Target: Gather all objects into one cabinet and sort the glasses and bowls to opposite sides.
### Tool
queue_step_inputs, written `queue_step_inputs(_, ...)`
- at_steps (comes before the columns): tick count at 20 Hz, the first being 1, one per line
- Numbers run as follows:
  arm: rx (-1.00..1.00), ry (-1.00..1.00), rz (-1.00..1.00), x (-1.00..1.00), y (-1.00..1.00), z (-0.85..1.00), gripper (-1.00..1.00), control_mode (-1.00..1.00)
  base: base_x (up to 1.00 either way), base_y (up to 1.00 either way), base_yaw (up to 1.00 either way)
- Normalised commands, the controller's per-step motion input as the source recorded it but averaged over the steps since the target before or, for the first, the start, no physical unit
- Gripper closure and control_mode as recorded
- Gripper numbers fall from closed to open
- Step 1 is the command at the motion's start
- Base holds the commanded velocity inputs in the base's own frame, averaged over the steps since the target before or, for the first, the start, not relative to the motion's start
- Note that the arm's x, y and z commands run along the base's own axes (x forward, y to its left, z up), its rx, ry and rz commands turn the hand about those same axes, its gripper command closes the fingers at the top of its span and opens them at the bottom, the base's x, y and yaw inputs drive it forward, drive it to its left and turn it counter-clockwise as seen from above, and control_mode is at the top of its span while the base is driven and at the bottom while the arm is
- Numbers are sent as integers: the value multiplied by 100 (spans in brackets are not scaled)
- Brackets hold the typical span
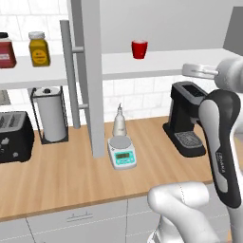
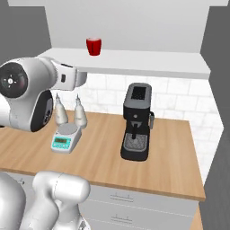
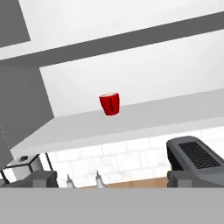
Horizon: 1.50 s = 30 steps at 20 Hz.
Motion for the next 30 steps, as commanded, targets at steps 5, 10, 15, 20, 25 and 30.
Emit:
queue_step_inputs(5, -9, 0, 6, 40, 0, 0, -100, -100, 0, 0, 0)
queue_step_inputs(10, 0, 0, 7, 44, 0, 0, -100, -100, 0, 0, 0)
queue_step_inputs(15, 0, 0, 6, 29, -1, 0, -100, -100, 0, 0, 0)
queue_step_inputs(20, 0, 0, 4, 40, 0, 0, -100, -100, 0, 0, 0)
queue_step_inputs(25, -8, 0, 0, 38, 29, 0, -100, -100, 0, 0, 0)
queue_step_inputs(30, -11, 0, 0, 25, 26, 0, -100, -100, 0, 0, 0)
